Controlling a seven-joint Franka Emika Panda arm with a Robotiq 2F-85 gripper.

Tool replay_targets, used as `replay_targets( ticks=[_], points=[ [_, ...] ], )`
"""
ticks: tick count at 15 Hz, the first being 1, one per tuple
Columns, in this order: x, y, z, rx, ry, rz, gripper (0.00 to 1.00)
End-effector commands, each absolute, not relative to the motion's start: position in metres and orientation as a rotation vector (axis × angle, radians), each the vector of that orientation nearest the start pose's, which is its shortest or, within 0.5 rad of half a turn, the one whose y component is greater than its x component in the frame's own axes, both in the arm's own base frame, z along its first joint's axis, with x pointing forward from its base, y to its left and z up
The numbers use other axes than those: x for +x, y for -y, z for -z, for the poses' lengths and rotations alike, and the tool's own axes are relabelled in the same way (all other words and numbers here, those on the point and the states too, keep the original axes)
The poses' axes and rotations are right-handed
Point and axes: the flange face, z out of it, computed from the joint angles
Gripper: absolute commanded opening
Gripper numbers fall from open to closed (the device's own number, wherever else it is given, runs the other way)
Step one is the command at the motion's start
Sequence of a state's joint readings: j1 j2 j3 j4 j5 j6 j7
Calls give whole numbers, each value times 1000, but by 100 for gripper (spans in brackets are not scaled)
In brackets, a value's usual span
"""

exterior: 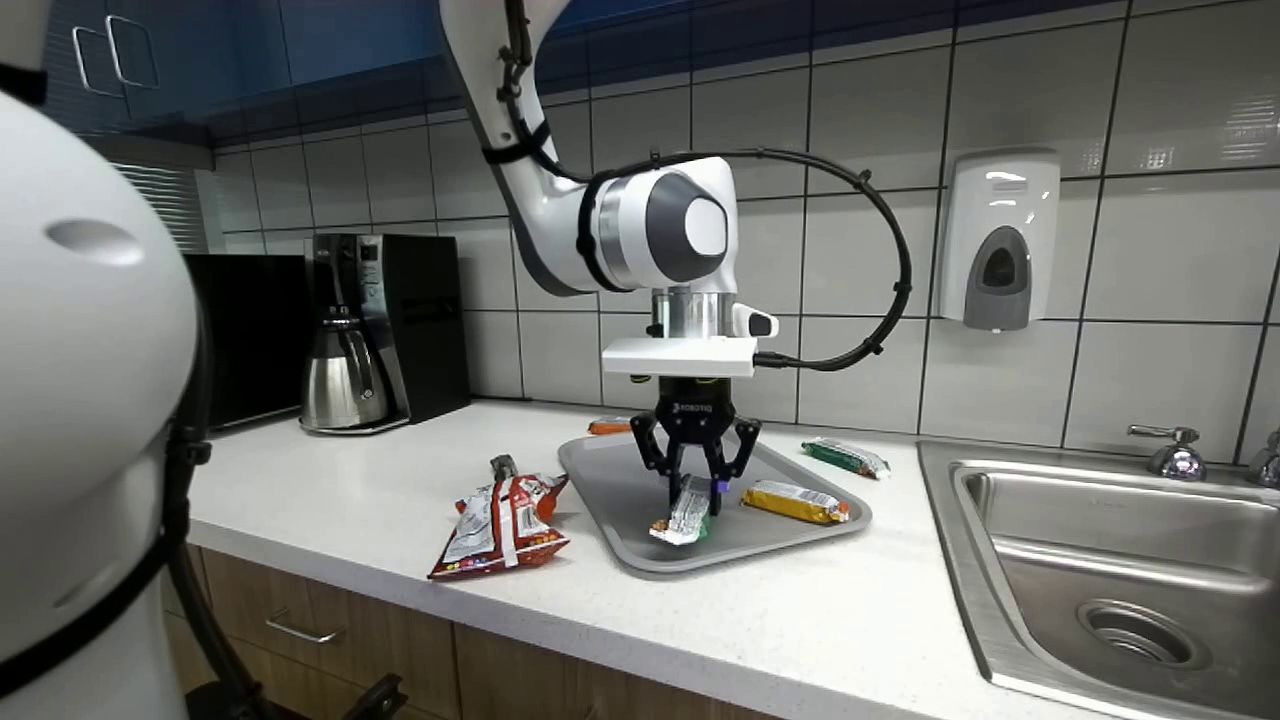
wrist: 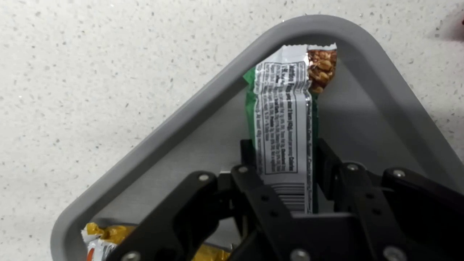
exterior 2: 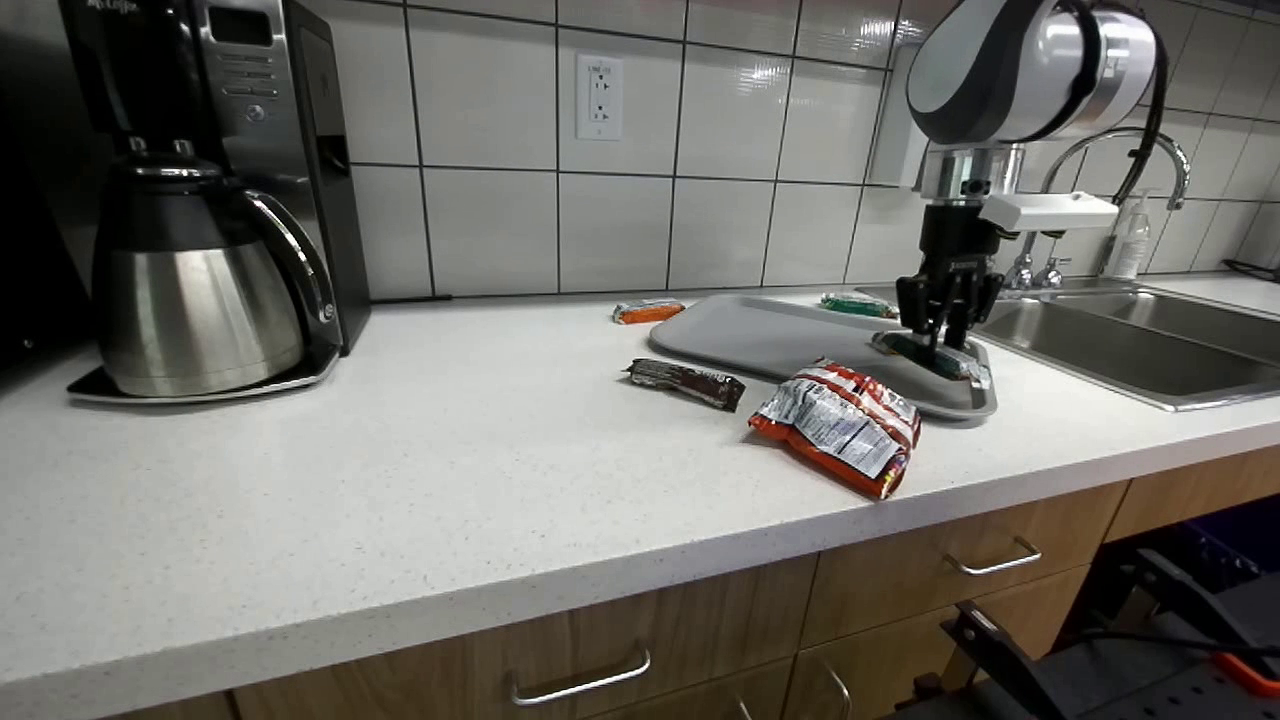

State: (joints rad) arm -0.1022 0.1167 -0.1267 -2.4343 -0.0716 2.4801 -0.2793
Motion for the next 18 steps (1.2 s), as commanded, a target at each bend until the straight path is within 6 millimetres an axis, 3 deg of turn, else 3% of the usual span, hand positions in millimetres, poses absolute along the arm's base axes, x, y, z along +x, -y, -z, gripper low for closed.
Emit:
replay_targets(
  ticks=[1, 7, 8, 9, 14, 18],
  points=[
    [479, 112, -241, -3181, 93, -159, 18],
    [487, 115, -225, -3188, -22, -190, 18],
    [488, 116, -223, -3191, -38, -197, 68],
    [489, 117, -223, -3194, -54, -207, 69],
    [485, 114, -252, -3162, -36, -198, 100],
    [481, 114, -287, -3151, -43, -145, 100]
  ],
)
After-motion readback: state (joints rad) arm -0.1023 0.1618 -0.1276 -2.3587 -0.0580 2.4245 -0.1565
